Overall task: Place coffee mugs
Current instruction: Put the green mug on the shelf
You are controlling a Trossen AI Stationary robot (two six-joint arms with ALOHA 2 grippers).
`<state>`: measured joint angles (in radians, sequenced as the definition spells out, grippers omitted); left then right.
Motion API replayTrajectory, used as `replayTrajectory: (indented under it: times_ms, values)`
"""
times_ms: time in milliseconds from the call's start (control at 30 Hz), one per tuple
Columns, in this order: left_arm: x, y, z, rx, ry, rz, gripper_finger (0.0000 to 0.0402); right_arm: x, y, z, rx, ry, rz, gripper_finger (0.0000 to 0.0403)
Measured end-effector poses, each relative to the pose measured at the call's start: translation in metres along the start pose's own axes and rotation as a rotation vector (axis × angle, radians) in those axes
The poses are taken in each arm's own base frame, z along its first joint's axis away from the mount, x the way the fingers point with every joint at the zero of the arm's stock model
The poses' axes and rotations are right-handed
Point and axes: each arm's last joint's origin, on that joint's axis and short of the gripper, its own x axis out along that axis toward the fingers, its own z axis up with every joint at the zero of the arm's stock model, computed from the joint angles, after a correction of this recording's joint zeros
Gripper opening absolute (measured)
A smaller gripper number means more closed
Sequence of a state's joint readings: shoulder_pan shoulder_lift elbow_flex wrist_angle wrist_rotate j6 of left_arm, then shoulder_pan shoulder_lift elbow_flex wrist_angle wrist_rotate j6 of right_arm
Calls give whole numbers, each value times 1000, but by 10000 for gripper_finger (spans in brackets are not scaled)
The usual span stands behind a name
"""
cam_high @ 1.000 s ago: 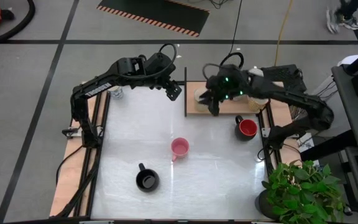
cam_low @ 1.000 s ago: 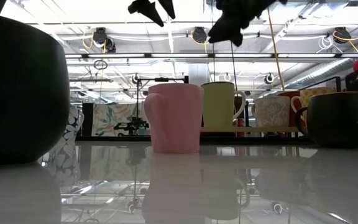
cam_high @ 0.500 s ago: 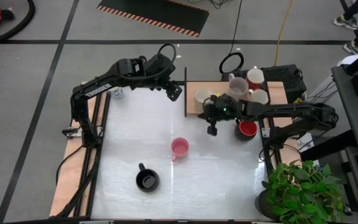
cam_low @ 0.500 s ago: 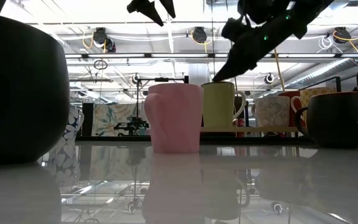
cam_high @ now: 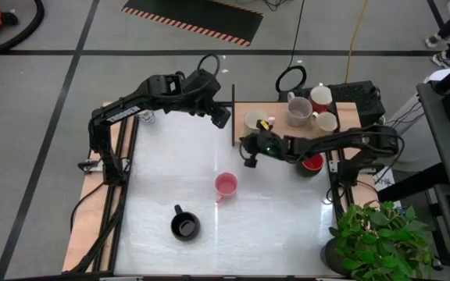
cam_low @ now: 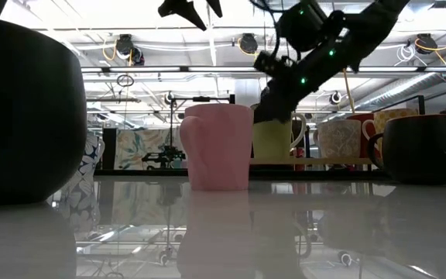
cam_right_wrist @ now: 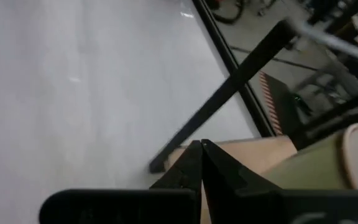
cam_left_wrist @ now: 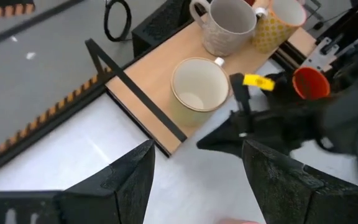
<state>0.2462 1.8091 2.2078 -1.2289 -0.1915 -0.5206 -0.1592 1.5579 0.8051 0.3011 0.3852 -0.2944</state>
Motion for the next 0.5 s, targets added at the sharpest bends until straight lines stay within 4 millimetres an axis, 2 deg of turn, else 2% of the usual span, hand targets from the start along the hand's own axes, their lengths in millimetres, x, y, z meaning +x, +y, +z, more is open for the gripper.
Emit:
replayTrajectory:
  times_ms: [200, 500]
  values:
    - [0, -2, -1, -101, 37, -64, 245, 10, 1, -11, -39, 94, -135, 0]
    - [0, -5, 2, -178, 32, -116, 245, 14, -20, -10, 3, 87, -287, 0]
